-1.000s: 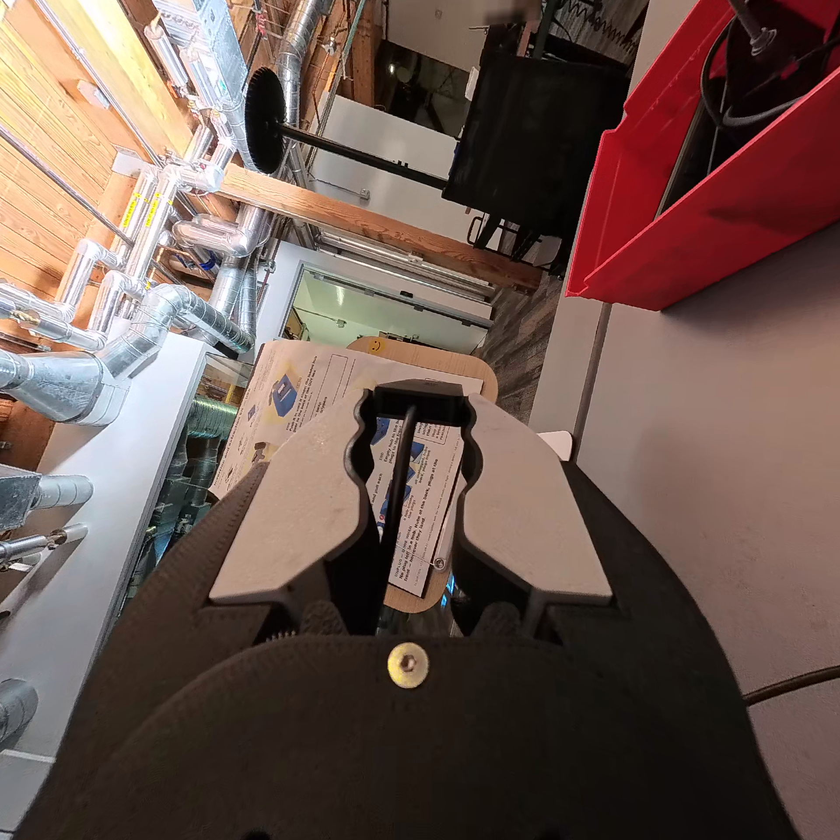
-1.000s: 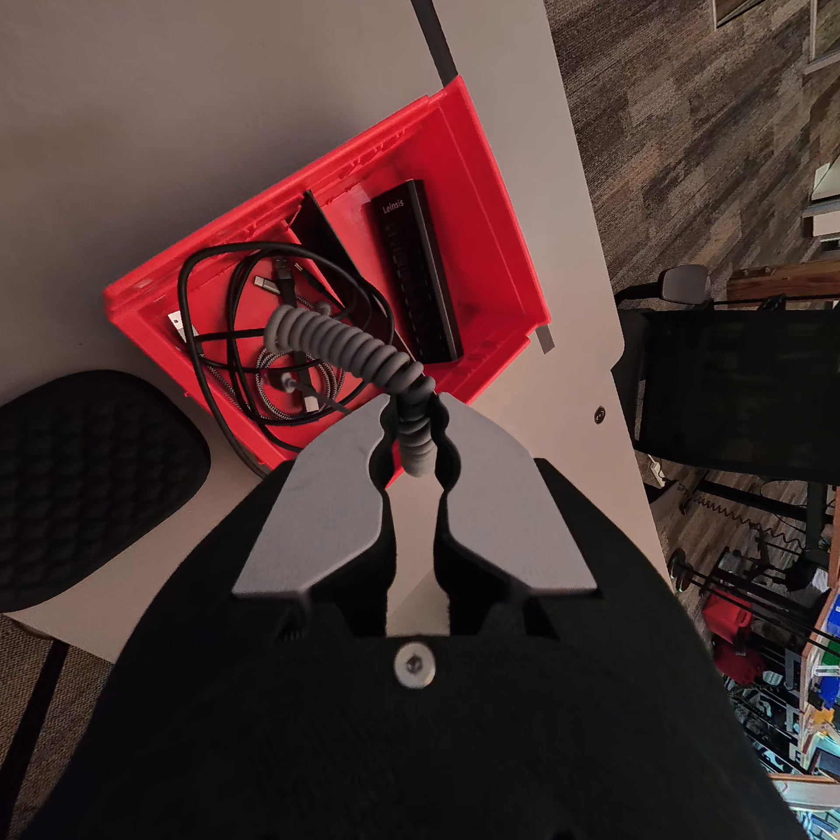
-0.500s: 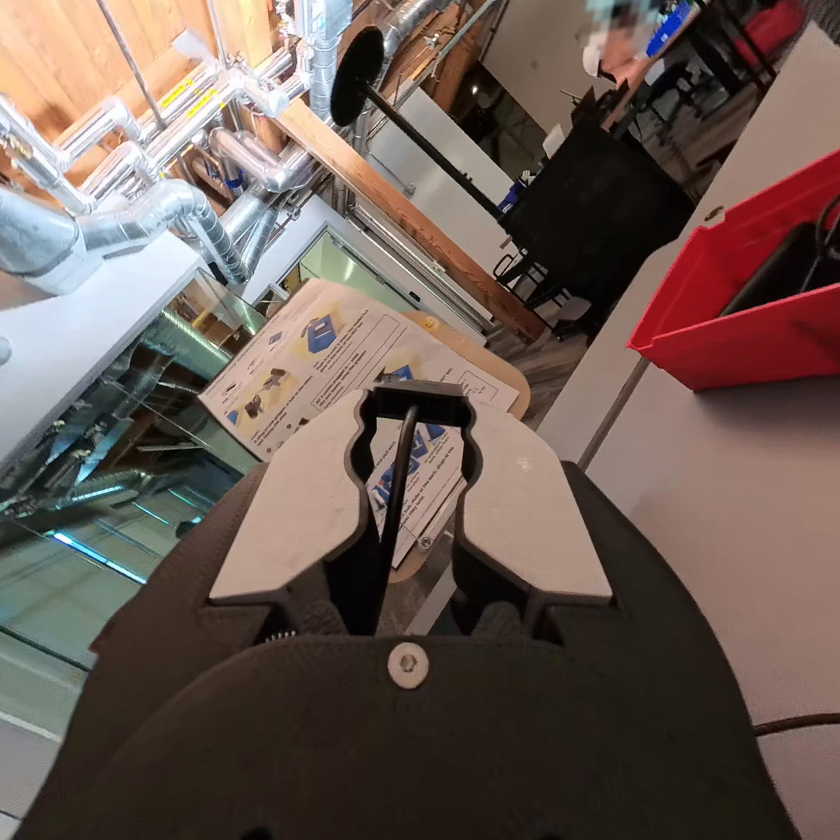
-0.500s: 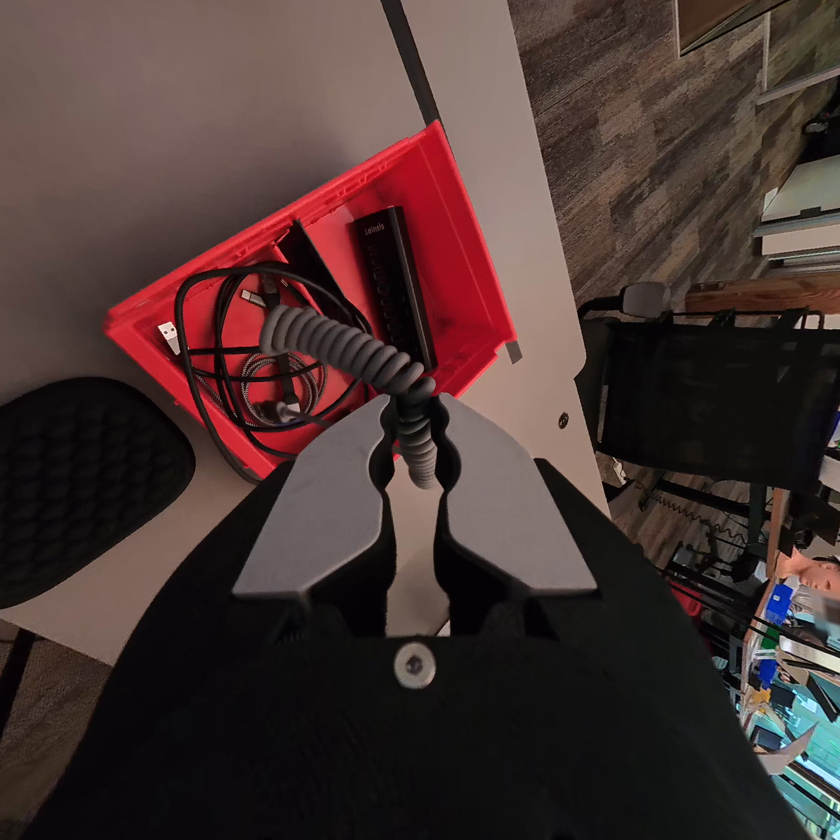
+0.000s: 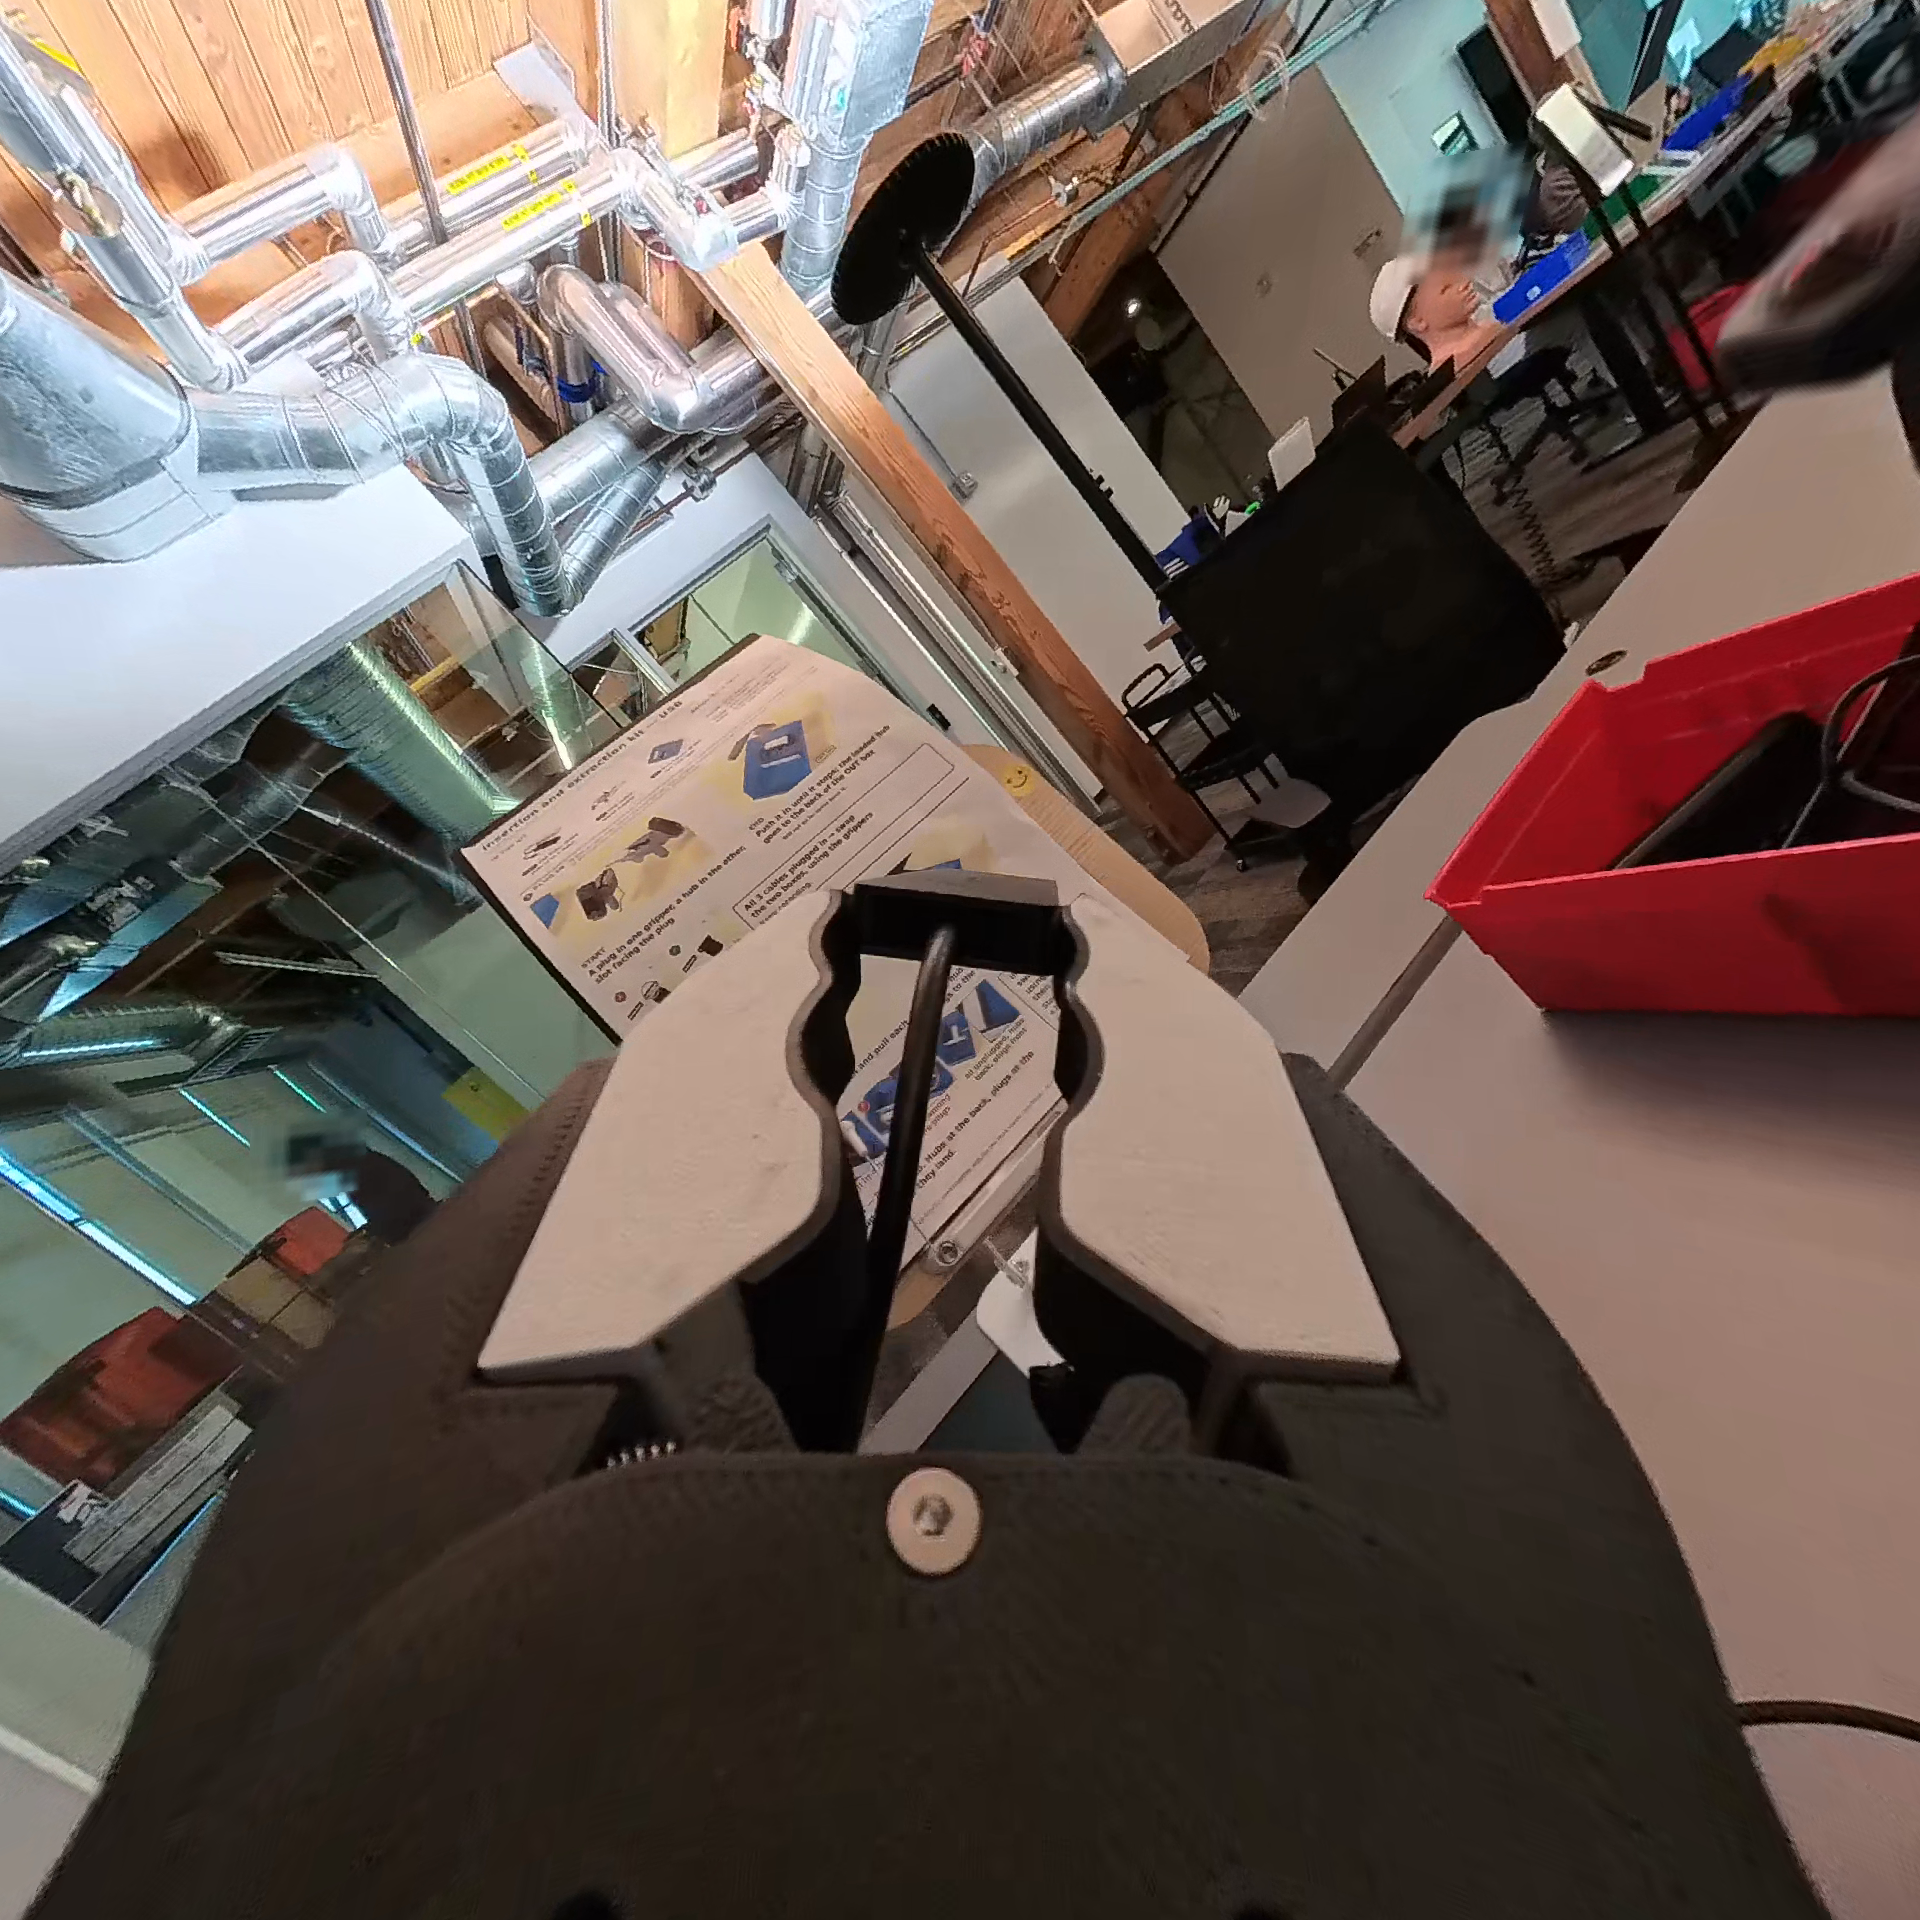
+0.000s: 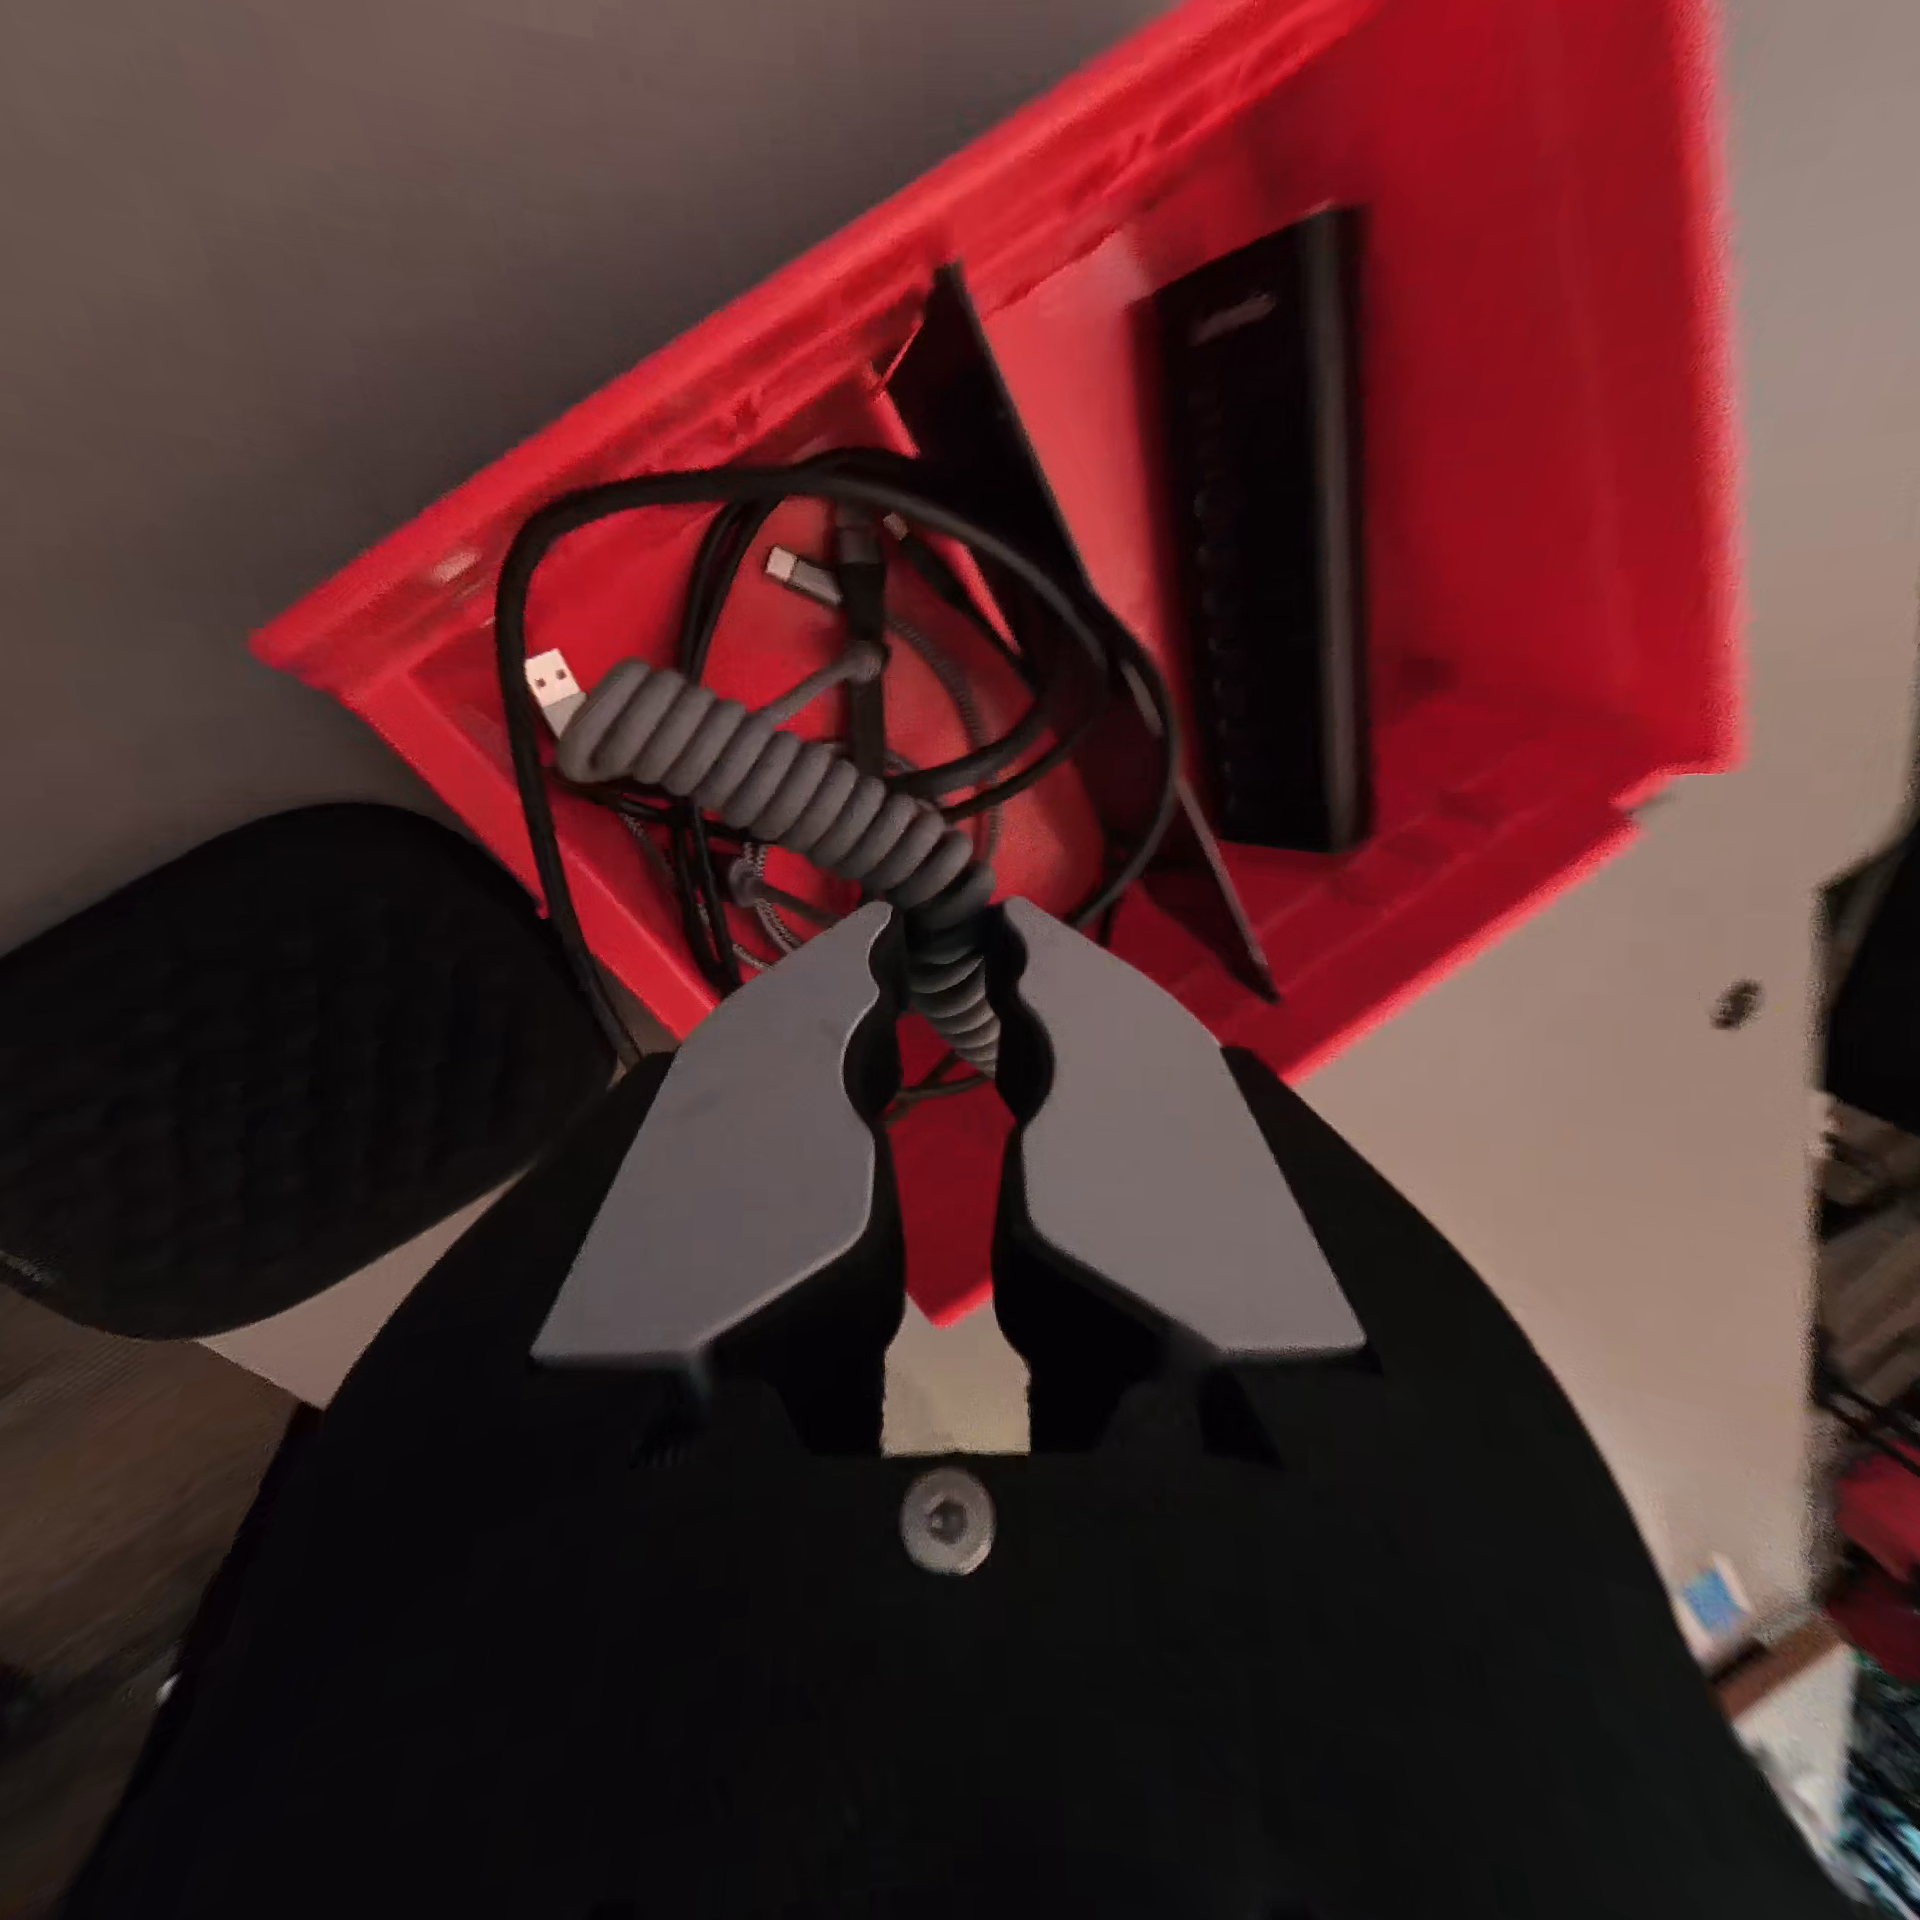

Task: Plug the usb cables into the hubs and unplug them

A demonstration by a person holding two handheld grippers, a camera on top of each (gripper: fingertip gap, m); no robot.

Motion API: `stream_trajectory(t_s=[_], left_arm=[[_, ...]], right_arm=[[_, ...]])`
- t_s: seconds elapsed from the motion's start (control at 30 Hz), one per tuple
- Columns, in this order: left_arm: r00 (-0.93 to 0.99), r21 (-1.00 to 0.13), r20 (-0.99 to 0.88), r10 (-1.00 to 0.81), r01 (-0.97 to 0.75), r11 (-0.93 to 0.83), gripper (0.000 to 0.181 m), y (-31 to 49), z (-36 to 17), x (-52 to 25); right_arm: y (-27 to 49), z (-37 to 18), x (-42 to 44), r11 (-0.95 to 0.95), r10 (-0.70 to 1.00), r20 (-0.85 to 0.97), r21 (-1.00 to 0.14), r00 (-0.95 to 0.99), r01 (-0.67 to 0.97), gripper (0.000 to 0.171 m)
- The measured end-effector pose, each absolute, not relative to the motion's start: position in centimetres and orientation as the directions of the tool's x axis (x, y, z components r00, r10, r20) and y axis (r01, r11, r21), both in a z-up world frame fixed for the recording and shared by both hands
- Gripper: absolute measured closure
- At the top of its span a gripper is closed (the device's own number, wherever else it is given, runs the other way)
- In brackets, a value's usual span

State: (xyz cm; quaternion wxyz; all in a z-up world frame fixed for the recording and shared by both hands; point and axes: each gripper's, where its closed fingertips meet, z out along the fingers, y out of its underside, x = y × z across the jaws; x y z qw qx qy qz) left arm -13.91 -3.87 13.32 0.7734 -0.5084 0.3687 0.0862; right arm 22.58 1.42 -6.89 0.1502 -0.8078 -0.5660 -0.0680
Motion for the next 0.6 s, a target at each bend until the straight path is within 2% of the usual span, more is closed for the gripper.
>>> stream_trajectory(t_s=[0.03, 0.13, 0.2, 0.23, 0.33, 0.47, 0.6], left_arm=[[0.711, -0.723, -0.658, -0.246, -0.507, 0.47, 0.146, -3.9, 13.3, -13.8], [0.704, -0.722, -0.664, -0.253, -0.514, 0.464, 0.146, -3.8, 13.0, -13.5], [0.7, -0.719, -0.668, -0.253, -0.52, 0.461, 0.146, -3.8, 12.9, -13.4], [0.699, -0.718, -0.67, -0.251, -0.523, 0.459, 0.146, -3.7, 12.8, -13.4], [0.7, -0.721, -0.668, -0.251, -0.525, 0.452, 0.146, -3.6, 12.8, -13.6], [0.708, -0.729, -0.659, -0.254, -0.518, 0.447, 0.146, -3.5, 12.9, -14.0], [0.718, -0.74, -0.646, -0.259, -0.504, 0.446, 0.146, -3.6, 13.1, -14.3]], right_arm=[[1.4, -8.6, 22.8, -0.331, 0.902, 0.237, -0.159, 0.361, 0.93, 0.156], [1.1, -13.9, 23.6, -0.362, 0.915, 0.148, -0.107, 0.374, 0.926, 0.154], [1.1, -16.4, 24.6, -0.347, 0.923, 0.159, -0.044, 0.35, 0.937, 0.152], [1.2, -16.9, 24.6, -0.337, 0.924, 0.171, -0.052, 0.341, 0.94, 0.151], [1.6, -15.4, 23.6, -0.366, 0.905, 0.153, -0.194, 0.396, 0.91, 0.146], [1.9, -10.4, 23.2, -0.363, 0.881, 0.13, -0.43, 0.455, 0.827, 0.127], [1.6, -5.8, 22.2, -0.339, 0.871, 0.063, -0.639, 0.486, 0.69, 0.144]])
